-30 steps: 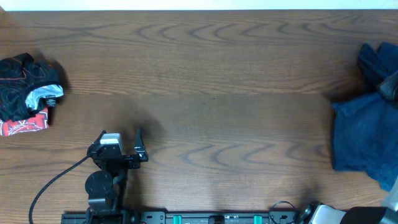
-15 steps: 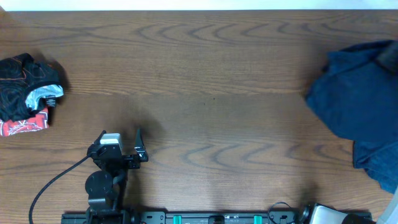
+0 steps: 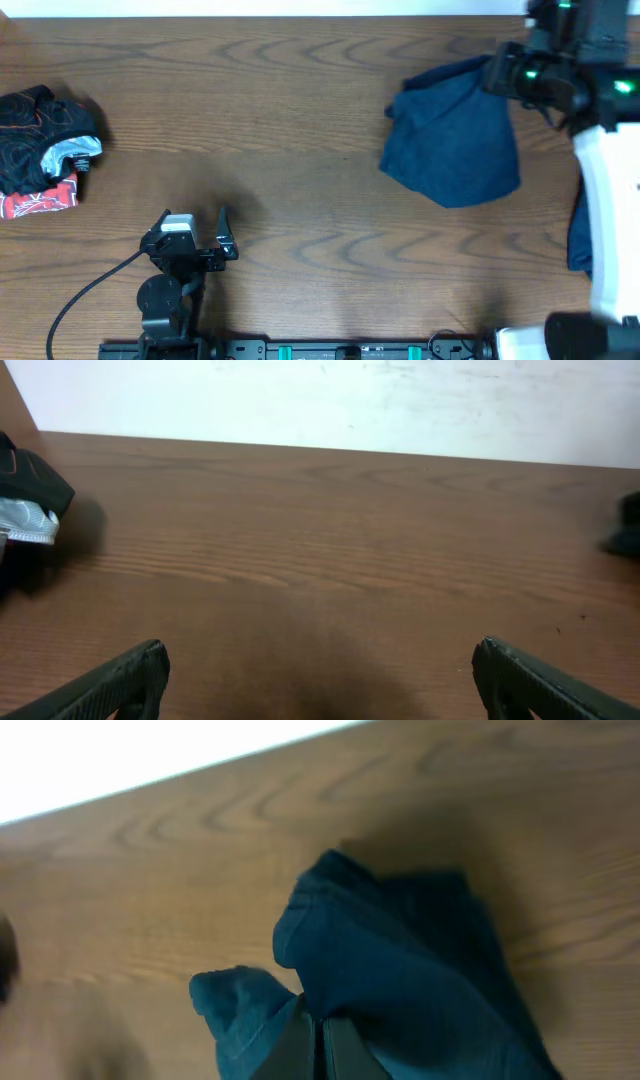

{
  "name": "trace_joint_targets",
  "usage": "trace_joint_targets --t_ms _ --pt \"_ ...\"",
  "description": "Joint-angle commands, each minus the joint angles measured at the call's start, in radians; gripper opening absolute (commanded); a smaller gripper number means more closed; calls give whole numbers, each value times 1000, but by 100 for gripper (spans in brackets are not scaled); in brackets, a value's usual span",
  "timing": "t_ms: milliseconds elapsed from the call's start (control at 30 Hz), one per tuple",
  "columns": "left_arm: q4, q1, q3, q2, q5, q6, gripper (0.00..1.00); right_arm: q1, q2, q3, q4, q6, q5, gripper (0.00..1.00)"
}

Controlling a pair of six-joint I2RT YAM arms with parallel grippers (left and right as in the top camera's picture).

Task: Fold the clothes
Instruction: 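Drag the navy shorts to table center and release with right gripper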

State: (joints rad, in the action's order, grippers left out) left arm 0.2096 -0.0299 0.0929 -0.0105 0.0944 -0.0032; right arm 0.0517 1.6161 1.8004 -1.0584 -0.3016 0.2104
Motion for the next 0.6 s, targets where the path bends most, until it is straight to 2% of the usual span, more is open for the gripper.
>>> trace_joint_targets --t_ms 0,367,567 --pt "9 3 -25 5 2 -10 98 35 61 23 1 26 5 1" --pt "9 3 -25 5 2 -10 98 188 301 23 6 56 8 1" --pt "9 3 -25 5 2 -10 98 250 332 23 66 55 6 1"
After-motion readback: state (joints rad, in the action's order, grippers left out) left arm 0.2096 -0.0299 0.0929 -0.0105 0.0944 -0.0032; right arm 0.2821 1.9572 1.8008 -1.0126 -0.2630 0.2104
